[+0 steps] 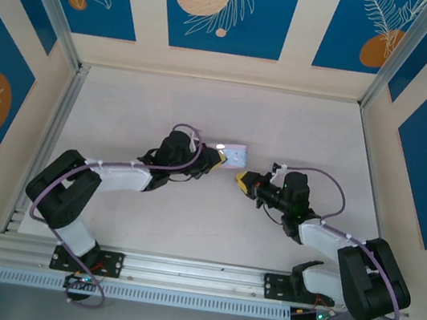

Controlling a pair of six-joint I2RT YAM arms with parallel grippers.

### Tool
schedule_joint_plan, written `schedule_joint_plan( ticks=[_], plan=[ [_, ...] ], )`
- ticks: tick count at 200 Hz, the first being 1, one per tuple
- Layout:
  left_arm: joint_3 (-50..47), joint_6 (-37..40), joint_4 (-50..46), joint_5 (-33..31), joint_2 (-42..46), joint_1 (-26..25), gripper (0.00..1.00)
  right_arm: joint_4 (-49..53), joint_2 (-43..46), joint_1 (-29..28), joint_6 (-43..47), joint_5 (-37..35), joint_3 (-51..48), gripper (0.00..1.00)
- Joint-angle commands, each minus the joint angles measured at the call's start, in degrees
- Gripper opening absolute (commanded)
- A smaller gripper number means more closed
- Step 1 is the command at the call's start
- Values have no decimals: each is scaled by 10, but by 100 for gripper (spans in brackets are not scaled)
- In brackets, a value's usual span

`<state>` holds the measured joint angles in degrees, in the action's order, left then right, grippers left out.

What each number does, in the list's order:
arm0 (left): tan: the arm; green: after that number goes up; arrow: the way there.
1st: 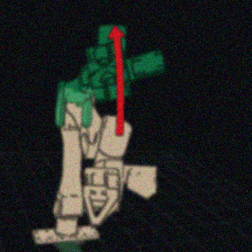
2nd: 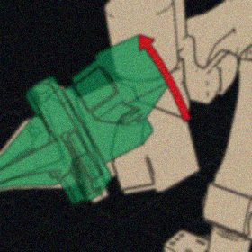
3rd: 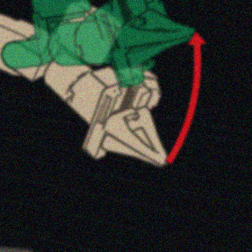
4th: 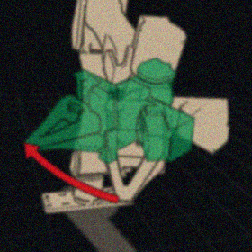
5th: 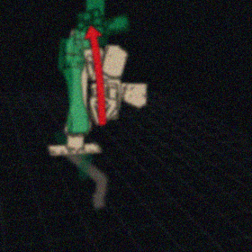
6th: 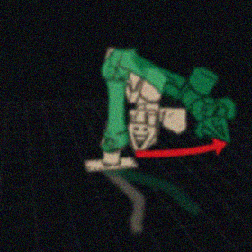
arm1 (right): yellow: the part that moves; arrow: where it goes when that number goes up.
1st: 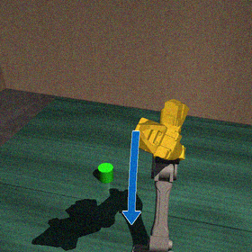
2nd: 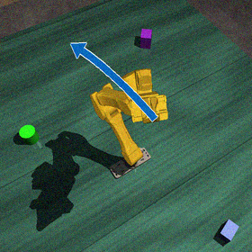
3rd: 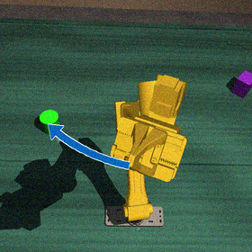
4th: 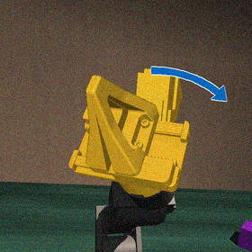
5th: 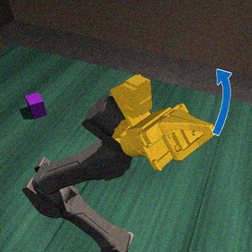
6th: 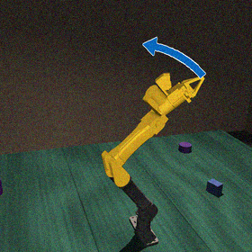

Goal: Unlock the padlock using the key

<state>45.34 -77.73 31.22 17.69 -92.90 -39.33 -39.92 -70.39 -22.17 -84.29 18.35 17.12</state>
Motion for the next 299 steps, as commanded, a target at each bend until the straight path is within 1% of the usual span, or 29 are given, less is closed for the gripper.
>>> schedule_joint_plan(
  ticks=[1, 134, 299],
  plan=[
    [-4, -5, 39, 14, 24, 7, 0, -22, -10, -4, -14, -16, 20, 0],
    [-9, -15, 41, 9, 27, 6, 0, -69, -67, -33, -54, -81, 47, 0],
    [-10, -12, 36, 9, 32, 6, 0, -103, -121, -43, -64, -78, 76, 0]
  ],
)
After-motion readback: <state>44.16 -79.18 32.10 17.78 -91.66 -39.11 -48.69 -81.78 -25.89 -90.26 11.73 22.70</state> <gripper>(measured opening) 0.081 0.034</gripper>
